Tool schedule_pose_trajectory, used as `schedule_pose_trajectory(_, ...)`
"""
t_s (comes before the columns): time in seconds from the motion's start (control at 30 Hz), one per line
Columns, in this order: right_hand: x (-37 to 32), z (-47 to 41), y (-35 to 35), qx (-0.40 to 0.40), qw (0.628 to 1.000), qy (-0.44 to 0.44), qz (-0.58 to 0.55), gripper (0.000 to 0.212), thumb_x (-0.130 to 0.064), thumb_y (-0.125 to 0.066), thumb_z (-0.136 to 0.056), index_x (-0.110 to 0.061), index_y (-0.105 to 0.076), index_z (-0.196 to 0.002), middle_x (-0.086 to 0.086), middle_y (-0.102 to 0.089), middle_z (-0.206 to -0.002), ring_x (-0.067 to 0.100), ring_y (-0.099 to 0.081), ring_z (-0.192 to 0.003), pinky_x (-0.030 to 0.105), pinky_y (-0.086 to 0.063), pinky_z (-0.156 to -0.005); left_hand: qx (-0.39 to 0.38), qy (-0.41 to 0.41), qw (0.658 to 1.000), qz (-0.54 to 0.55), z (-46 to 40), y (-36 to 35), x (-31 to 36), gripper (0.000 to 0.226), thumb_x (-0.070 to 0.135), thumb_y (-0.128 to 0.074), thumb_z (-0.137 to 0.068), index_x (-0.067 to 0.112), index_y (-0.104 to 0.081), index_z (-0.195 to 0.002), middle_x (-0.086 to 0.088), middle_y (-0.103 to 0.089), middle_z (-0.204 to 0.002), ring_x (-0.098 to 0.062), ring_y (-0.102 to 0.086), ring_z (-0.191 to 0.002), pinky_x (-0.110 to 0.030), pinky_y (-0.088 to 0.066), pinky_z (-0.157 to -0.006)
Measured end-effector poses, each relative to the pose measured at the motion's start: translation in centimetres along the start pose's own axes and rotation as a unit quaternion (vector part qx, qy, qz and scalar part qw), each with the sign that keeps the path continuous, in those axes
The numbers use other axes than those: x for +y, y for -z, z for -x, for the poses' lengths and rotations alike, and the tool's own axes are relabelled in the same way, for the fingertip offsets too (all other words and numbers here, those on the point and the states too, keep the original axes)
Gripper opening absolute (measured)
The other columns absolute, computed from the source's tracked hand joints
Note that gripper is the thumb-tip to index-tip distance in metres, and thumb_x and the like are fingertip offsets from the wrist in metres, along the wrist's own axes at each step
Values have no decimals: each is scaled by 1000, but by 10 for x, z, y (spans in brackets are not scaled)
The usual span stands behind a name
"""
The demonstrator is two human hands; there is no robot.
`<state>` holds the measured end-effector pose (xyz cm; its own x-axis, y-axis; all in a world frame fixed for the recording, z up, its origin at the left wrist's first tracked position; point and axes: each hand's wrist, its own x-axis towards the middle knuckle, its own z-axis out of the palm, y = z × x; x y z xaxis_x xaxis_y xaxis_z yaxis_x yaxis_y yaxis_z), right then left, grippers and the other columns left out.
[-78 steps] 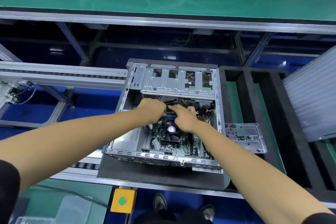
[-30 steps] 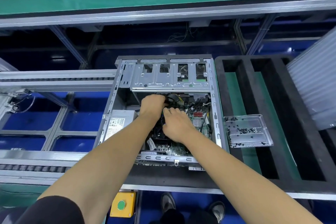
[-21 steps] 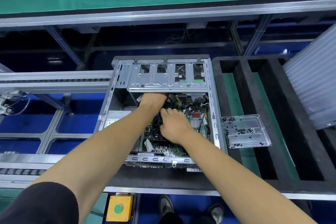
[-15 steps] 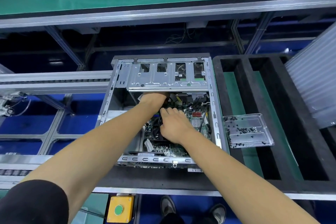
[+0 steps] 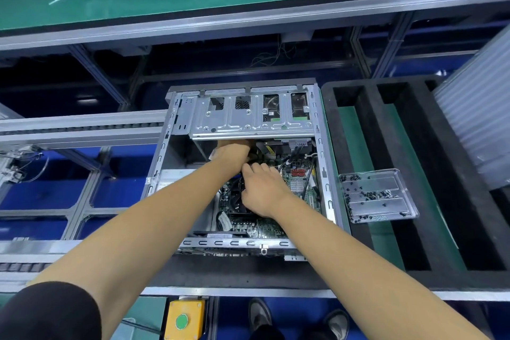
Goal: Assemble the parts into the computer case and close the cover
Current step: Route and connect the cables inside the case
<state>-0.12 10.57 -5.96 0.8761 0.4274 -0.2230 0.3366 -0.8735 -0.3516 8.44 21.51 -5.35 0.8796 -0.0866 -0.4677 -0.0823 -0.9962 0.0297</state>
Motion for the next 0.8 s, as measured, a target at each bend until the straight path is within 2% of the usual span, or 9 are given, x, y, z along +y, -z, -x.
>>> schedule_pose_trajectory(0.1,1,1,1,1,1000,2,-1,40,-25,-52,-96,-9,-44,-132,15,-52,-129,33,-45,-120,43,-33,-104,-11,-13,999,-51,5,6,6,23,9,-45,-101,8,-60,-119,-9,-61,-117,-30,-58,-110,-35,-40,-85)
schedule_pose_trajectory(0.17,1,1,1,1,1000,3,-4,40,-24,-52,-96,-9,-45,-132,15,-52,-129,33,-45,-120,43,-33,-104,-18,-24,997,-72,7,9,9,18,3,-46,-98,7,-60,-108,-13,-64,-116,-31,-59,-103,-38,-44,-83)
schedule_pose_trajectory(0.27,1,1,2,4,1000,2,-9,38,-23,-52,-95,-8,-46,-129,15,-52,-128,32,-46,-118,42,-34,-103,-13,-42,994,-97,8,11,9,19,-1,-47,-95,8,-60,-106,-11,-63,-107,-31,-58,-95,-40,-48,-85)
schedule_pose_trajectory(0.4,0,-1,0,10,1000,-2,-11,37,-24,-53,-95,-7,-46,-127,14,-53,-128,32,-46,-119,42,-33,-102,2,-57,993,-100,2,8,8,19,2,-47,-94,16,-47,-80,-1,-49,-81,-26,-49,-84,-37,-44,-79)
schedule_pose_trajectory(0.43,0,-1,0,13,1000,-2,-11,36,-25,-53,-95,-7,-47,-127,14,-53,-127,32,-46,-119,42,-33,-102,20,-58,993,-103,1,6,7,19,3,-48,-93,17,-50,-80,-1,-51,-80,-25,-50,-82,-33,-43,-75)
schedule_pose_trajectory(0.53,2,-1,-1,18,1000,-5,-20,34,-26,-53,-96,-8,-47,-125,13,-54,-126,31,-47,-117,41,-33,-101,69,-61,988,-120,-5,-6,3,14,11,-52,-97,16,-65,-99,-3,-62,-89,-25,-58,-82,-30,-44,-70)
schedule_pose_trajectory(0.6,3,-1,-2,18,1000,-5,-25,34,-25,-53,-96,-8,-47,-125,13,-54,-125,31,-47,-117,41,-34,-100,74,-62,985,-145,-7,-11,0,13,8,-54,-94,17,-64,-95,-2,-61,-84,-22,-55,-71,-30,-43,-67)
schedule_pose_trajectory(0.67,3,-1,-3,17,1000,-4,-25,36,-25,-54,-95,-8,-47,-126,13,-54,-125,31,-46,-117,41,-34,-100,64,-69,980,-173,-9,-11,-3,16,1,-58,-89,16,-62,-91,3,-50,-71,-15,-43,-57,-31,-42,-64)
schedule_pose_trajectory(0.8,3,-3,-4,21,999,-5,-25,35,-25,-54,-95,-8,-47,-125,12,-53,-123,31,-46,-116,41,-33,-101,75,-76,975,-194,-8,-9,1,16,-1,-58,-86,14,-62,-87,0,-54,-72,-16,-44,-57,-31,-42,-65)
